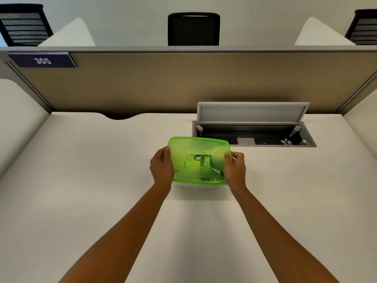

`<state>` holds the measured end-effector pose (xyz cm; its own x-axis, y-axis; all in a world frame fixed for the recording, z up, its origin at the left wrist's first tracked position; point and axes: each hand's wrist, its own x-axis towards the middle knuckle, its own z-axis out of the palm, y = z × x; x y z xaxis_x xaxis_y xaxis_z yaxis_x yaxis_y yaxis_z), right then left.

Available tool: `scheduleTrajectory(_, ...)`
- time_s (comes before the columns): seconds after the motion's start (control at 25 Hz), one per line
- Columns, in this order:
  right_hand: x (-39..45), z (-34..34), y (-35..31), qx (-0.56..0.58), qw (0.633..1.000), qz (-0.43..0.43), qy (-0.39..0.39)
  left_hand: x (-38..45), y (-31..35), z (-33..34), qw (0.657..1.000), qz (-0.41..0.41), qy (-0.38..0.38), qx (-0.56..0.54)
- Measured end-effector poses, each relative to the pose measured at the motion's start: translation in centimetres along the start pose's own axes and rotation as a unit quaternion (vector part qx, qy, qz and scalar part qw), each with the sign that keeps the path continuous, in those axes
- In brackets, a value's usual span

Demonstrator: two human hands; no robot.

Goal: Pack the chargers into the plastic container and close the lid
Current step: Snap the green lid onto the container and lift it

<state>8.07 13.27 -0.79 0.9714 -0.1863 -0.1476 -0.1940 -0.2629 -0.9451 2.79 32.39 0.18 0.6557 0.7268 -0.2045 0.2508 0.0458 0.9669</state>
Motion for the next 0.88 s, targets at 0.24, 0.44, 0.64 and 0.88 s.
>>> scheduleTrajectory(0.24,3.9,2.0,-0.5,-0.016,0.999,-0.03,-0.005,3.7,0.3,2.1,1.0,0.005,0.014,0.02)
scheduleTrajectory(0.44,5.2,2.6,-0.5,-0.026,0.997,-0.067,-0.014,5.3,-0.5,2.7,0.999,-0.039,0.016,-0.027)
scheduleTrajectory(0.64,5.6,2.2,0.3,-0.046,0.997,-0.067,-0.014,5.4,-1.3,3.0,1.0,-0.025,-0.002,0.004)
scheduleTrajectory(0.88,5.6,1.9,0.5,-0.099,0.993,-0.054,-0.024,5.1,-1.4,2.9,0.978,0.081,-0.045,0.189)
